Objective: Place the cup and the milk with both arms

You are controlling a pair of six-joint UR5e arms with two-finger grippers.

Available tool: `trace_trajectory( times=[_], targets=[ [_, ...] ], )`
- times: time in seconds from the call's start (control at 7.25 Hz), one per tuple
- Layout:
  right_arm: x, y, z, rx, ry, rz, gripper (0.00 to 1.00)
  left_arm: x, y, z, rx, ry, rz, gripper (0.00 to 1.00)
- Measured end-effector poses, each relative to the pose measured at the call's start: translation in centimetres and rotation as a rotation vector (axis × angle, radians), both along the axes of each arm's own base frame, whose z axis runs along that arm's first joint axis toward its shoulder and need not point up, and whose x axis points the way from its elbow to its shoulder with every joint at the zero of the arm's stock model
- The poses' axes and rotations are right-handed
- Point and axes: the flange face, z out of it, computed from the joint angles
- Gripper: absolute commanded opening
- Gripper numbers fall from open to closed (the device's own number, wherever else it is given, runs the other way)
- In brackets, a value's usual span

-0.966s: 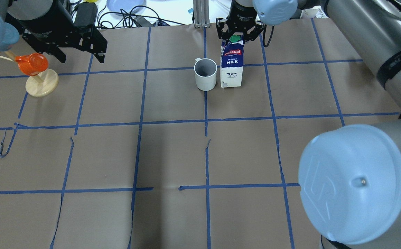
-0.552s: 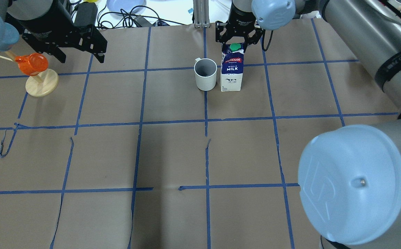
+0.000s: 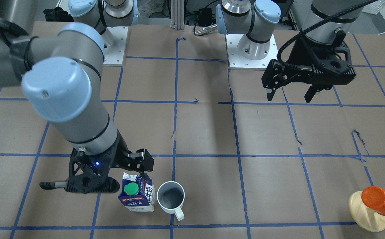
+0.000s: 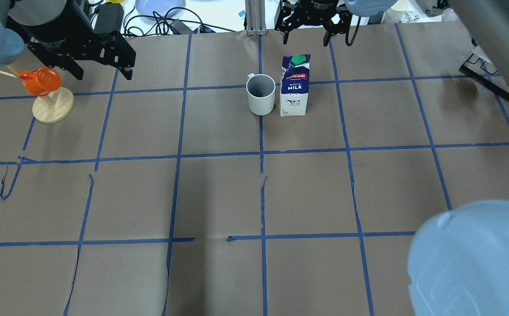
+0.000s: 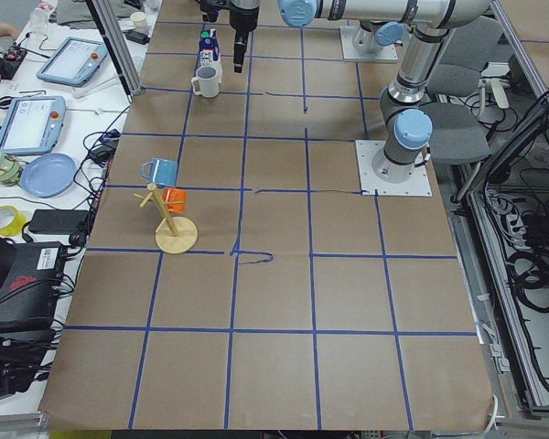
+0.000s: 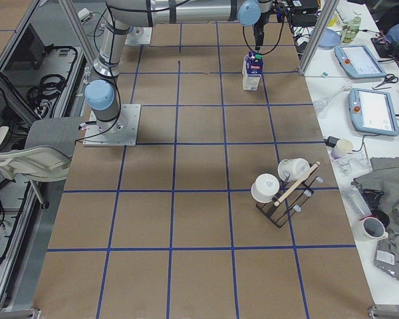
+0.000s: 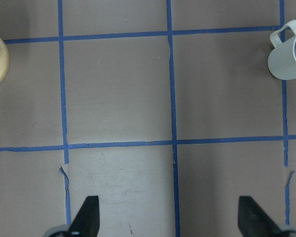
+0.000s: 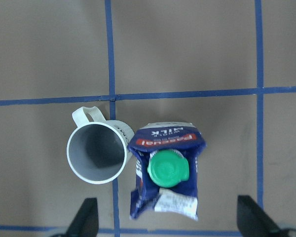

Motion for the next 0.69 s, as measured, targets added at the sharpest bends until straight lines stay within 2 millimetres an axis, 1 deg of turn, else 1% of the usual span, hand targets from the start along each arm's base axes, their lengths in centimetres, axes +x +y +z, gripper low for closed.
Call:
trace_trajectory(
  times=[0.14,0.28,0.41,0.55,0.69],
  targets=[
    [-1.1,2.7,2.8,0.008,0.008,0.025,1.00,0.0,0.0,0.0,0.001,0.000,0.000,1.00],
    [-2.0,6.4,4.9,0.015,0.019,0.051,1.00,0.0,0.0,0.0,0.001,0.000,0.000,1.00],
    [-2.8,10.6,5.6,0.026,0.028,0.059,1.00,0.0,0.0,-0.1,0.002,0.000,0.000,1.00],
    [-3.6,14.5,5.0,0.042,0.031,0.054,1.00,0.0,0.0,-0.1,0.002,0.000,-0.001,1.00],
    [-4.1,17.1,3.9,0.046,0.033,0.048,1.00,0.0,0.0,-0.1,0.002,0.000,0.000,1.00]
  ],
)
